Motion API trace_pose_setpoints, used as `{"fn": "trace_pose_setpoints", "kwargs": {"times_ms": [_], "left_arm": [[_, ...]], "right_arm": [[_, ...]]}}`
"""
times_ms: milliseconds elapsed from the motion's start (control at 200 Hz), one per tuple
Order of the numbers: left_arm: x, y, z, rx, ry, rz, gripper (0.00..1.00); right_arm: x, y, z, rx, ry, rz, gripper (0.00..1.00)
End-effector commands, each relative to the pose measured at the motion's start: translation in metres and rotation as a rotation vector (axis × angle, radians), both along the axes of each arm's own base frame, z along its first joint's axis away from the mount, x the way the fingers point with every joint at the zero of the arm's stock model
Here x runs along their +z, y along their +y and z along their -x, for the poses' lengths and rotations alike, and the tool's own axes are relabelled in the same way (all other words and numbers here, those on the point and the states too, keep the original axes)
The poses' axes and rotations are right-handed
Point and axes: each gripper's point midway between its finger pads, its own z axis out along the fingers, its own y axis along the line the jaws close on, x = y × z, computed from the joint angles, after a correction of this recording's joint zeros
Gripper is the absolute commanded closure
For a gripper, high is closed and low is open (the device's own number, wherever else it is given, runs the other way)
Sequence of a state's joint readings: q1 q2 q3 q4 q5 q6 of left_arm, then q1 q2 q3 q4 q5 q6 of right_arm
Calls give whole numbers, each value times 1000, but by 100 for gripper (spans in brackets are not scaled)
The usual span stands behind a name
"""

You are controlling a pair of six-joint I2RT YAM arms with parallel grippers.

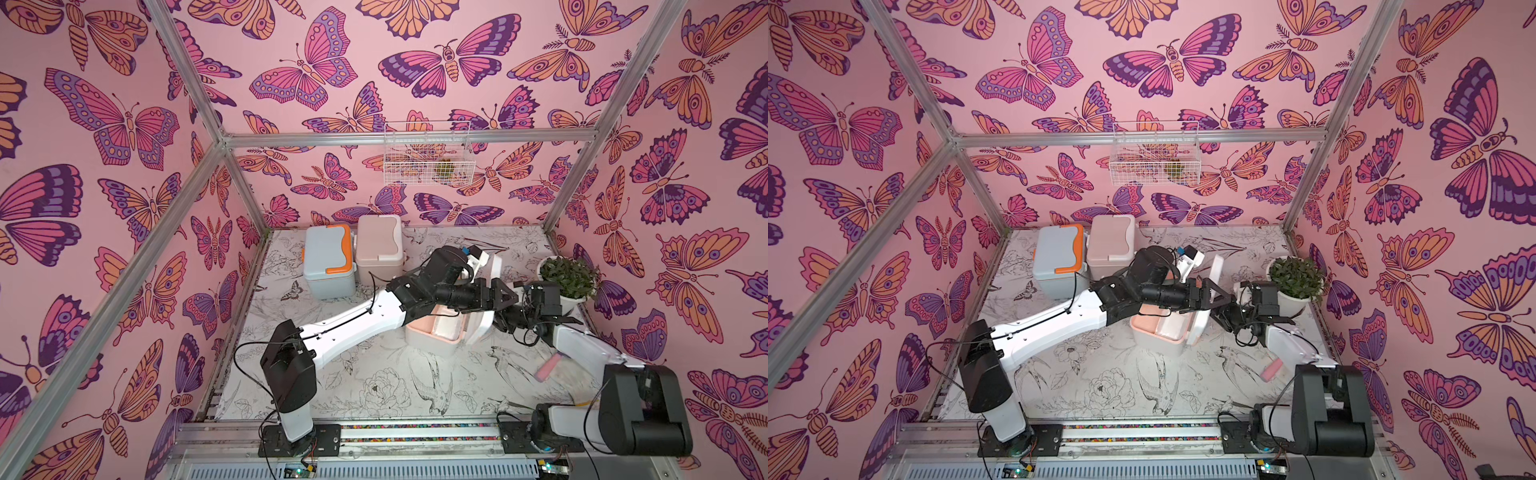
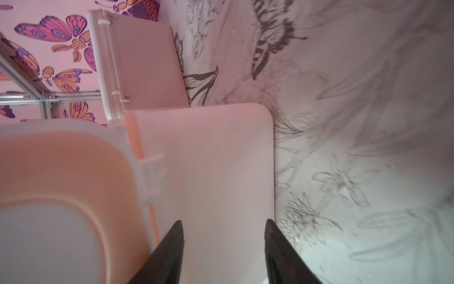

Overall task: Open first aid kits and take out gauze
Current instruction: Open the lid of the first aid kit.

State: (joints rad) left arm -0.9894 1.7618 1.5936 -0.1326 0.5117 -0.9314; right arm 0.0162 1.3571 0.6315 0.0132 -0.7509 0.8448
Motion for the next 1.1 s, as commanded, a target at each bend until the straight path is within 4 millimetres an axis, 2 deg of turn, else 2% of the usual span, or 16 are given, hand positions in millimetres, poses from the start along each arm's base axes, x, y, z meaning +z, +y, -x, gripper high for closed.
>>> {"fn": "trace_pose_setpoints", "kwargs": {"times_ms": [0, 85, 210, 411, 591, 696, 811, 936, 1022, 1097], "left_arm": [[10, -1, 10, -22, -29, 13, 9], [6, 4, 8, -5, -46, -11, 9], [2, 26, -2, 60, -92, -59, 7], [-7, 91, -21, 239, -191, -176, 0], [-20, 154, -35, 389, -207, -272, 0], [-29, 178, -44, 435, -177, -289, 0], [-47, 192, -59, 471, -138, -322, 0], [-63, 189, -76, 468, -113, -353, 0], [-73, 181, -85, 455, -109, -376, 11], [-79, 174, -91, 437, -110, -404, 14]], "right_arm": [[20, 25, -17, 93, -84, -24, 46], [13, 18, -16, 68, -49, 18, 46], [11, 1, -4, 36, -35, 130, 42], [33, -28, 17, -20, -75, 308, 36], [53, -53, 34, -85, -113, 435, 17], [68, -63, 44, -122, -149, 458, 10], [92, -63, 50, -141, -217, 436, 4], [113, -57, 52, -152, -282, 375, 1], [125, -55, 55, -163, -310, 339, 0], [136, -56, 57, -183, -341, 316, 0]]}}
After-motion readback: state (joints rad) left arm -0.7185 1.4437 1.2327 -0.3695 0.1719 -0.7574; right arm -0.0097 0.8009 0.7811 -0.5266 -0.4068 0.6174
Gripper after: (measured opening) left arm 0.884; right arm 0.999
